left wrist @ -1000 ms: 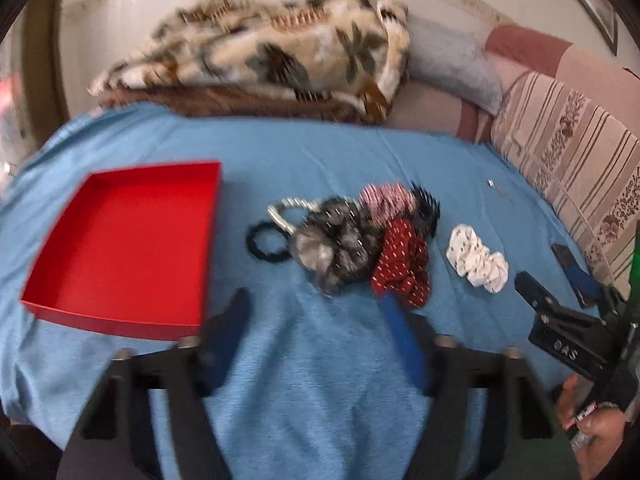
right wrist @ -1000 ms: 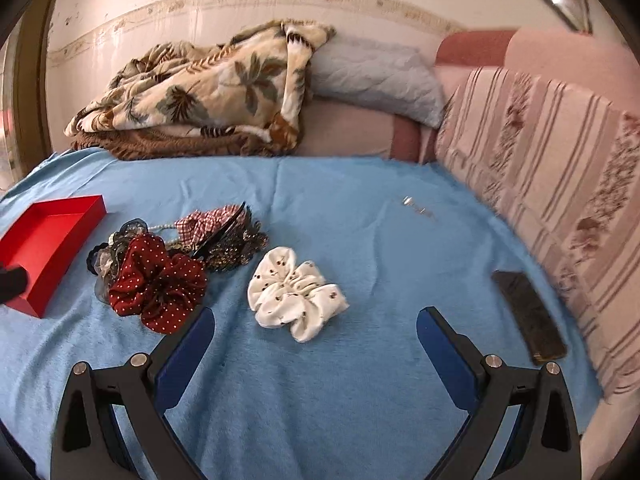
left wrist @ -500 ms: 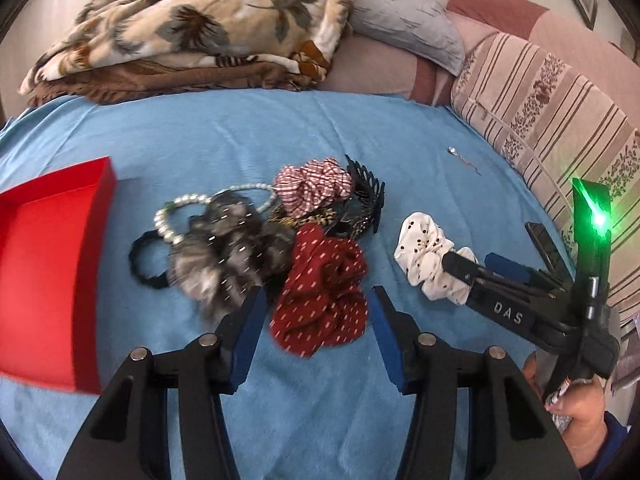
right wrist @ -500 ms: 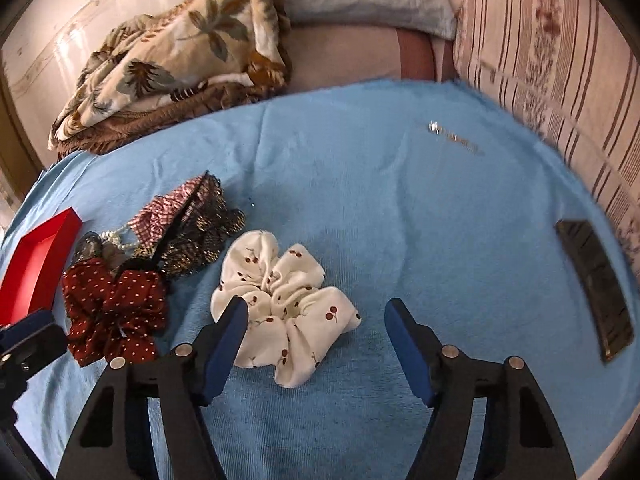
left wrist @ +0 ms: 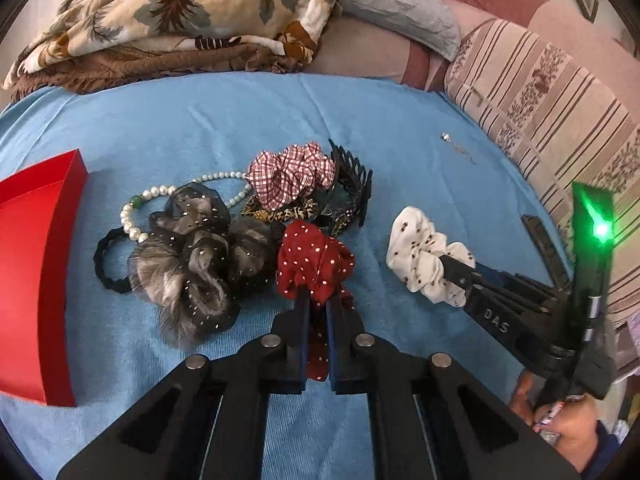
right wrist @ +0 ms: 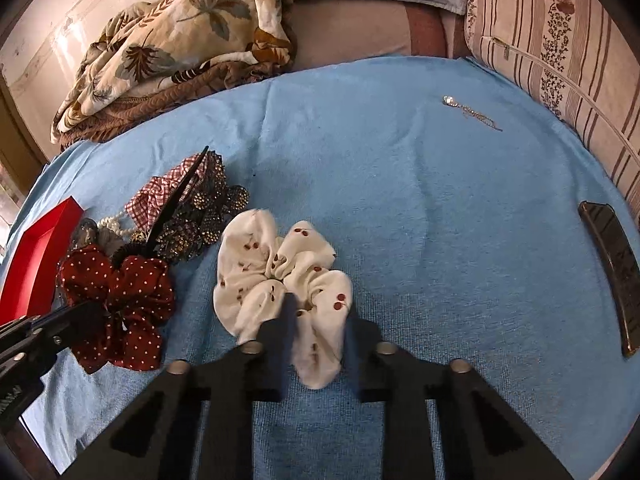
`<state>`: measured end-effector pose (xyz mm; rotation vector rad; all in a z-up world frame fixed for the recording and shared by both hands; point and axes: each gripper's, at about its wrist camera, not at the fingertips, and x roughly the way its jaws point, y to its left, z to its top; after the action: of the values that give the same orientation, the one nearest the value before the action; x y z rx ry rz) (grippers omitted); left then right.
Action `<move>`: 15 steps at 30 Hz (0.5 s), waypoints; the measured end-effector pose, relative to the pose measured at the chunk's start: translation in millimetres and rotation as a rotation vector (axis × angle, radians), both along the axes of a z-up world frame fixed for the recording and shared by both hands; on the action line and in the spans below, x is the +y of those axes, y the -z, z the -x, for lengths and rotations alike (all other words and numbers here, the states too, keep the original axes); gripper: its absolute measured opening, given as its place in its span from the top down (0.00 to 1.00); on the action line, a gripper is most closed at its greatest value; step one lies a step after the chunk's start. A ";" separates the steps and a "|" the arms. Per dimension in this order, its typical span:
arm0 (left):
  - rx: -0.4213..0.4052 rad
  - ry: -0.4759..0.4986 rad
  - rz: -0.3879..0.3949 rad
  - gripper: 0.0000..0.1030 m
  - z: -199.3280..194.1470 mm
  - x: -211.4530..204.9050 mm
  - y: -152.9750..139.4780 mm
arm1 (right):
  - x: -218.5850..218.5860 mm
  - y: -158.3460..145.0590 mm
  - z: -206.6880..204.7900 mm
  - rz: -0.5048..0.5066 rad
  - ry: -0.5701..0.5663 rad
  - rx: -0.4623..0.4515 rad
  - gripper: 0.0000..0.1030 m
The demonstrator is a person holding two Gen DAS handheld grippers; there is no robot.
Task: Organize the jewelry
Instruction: 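Carry both scrunchies into the red tray and open both tools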
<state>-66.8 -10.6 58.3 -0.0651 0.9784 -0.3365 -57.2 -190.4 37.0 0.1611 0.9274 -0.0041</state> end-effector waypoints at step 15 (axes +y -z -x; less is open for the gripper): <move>-0.165 -0.095 0.013 0.94 46.7 75.9 -62.5 | 18.4 -27.7 39.8 0.032 0.025 -0.115 0.89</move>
<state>-113.6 65.3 120.8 -0.0938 0.8071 -0.2568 -97.0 -172.0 64.7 0.1418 0.8104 -0.0322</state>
